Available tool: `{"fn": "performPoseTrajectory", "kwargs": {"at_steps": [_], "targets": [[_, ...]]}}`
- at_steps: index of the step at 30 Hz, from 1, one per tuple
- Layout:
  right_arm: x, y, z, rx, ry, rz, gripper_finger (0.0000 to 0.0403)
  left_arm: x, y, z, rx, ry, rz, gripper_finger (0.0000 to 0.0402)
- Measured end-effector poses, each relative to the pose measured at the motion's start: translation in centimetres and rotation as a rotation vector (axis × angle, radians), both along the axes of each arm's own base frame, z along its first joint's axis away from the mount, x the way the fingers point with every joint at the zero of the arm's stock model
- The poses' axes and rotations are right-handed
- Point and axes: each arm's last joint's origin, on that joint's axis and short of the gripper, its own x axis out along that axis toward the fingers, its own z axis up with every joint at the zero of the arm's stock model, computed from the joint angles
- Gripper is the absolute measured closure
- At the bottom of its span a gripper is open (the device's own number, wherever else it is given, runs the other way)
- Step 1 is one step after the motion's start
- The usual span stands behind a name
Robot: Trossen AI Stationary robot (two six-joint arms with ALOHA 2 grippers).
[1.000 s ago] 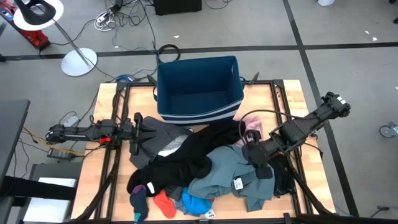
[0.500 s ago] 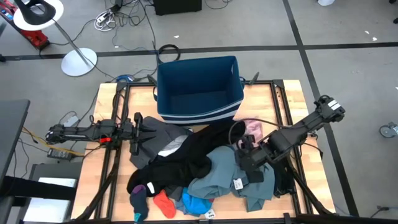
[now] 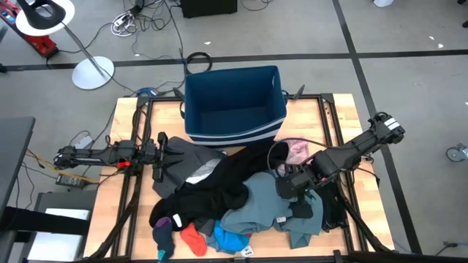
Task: Sort clothes
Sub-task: Put the blue pants into the laundry bin
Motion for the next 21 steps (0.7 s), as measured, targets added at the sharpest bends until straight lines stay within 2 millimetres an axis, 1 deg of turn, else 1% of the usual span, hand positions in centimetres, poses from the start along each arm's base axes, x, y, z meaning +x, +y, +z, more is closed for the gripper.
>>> {"fn": "performPoseTrajectory", "kwargs": {"at_steps": [4, 10, 16, 21], "targets": [[-0.37, -0.22, 0.57, 0.013, -0.019, -0.006, 0.0093, 0.00, 0.00, 0.01, 0.000, 0.000, 0.000, 0.0277], [-0.43, -0.24, 0.63, 0.017, -0.019, -0.005, 0.0092, 0.00, 0.00, 0.00, 0.000, 0.000, 0.000, 0.0277], [-0.27, -0.49, 0.60, -0.066, -0.062, -0.042, 0.0093, 0.00, 0.00, 0.01, 0.000, 0.000, 0.000, 0.0277], [-0.39, -0.27, 0.60, -0.004, -0.028, -0.032, 0.0093, 0.00, 0.00, -0.01, 0.000, 0.000, 0.000, 0.0277]]}}
